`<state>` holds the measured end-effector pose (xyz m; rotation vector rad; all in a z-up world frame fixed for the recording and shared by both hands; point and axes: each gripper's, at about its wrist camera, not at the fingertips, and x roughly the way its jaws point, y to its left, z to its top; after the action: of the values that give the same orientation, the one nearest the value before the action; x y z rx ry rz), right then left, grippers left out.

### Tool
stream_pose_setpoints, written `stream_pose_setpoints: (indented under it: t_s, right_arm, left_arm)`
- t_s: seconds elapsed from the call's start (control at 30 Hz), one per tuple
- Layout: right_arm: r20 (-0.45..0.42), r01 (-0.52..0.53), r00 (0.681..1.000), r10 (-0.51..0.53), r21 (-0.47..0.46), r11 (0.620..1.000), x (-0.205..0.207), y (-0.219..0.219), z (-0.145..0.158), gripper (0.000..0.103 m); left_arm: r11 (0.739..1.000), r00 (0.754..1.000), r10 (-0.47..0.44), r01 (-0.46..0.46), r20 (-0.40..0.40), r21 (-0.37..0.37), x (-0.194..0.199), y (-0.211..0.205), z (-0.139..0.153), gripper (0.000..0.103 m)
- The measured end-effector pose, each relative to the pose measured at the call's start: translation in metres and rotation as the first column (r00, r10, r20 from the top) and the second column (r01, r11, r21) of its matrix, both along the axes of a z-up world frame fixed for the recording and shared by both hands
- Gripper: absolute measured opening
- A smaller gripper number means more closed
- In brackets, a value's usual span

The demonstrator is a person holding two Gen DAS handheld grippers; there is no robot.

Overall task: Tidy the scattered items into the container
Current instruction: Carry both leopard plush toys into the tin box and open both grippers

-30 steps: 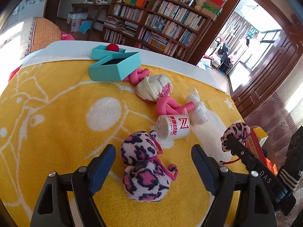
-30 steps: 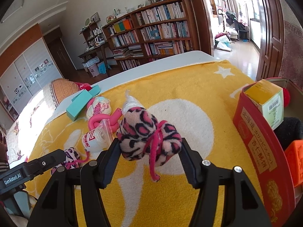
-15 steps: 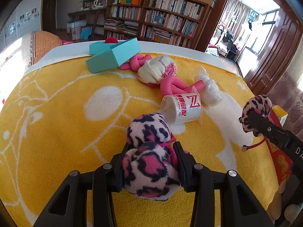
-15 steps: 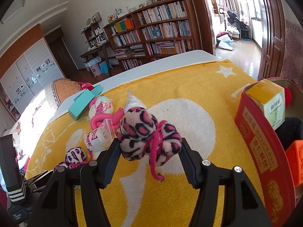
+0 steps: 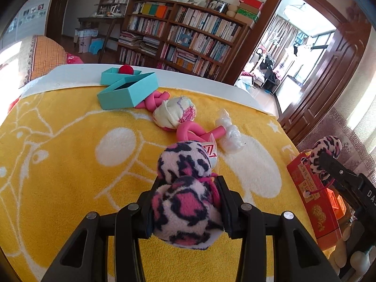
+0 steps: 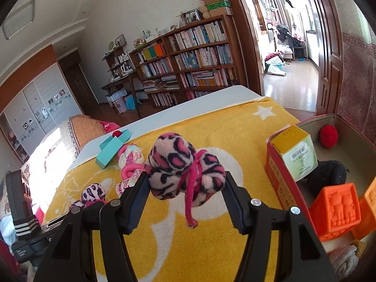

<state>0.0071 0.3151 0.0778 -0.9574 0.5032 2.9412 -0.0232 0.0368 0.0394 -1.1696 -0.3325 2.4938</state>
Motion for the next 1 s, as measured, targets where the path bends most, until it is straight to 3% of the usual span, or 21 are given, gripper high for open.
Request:
stream_pose_setpoints:
  t_s: [0.43,0.63,0.8,1.0]
  right_arm:
    - [-0.016,0.26,0.966,-0.26,0.004,0.966,0.04,0.129,0.041,0.065]
    - [0.014,0.279,0.96,-0.279,0.011,0.96,0.032,0.162,0.043,0.067]
    - [0.05,0.276,0.96,-0.274,-0.037,0.96,0.029,0.18,0.031,0.068]
    - [0.03,0.273,0.962,-0.272,-0.072,0.959,0.043,0.192,0.026,0.071]
  left_arm:
    - [0.993,0.992,-0.116,0.116,-0.048,-0.003,0.011,0.055,0.036,0.045]
    - [0.985,0.983,-0.171,0.171,-0.063,-0.006,0.013,0.088,0.049,0.045]
    - [0.976,0.973,-0.217,0.217,-0.076,-0.007,0.014,0.118,0.062,0.045]
    - [0.956,0.953,-0.293,0.294,-0.079,-0.001,0.01,0.164,0.072,0.045]
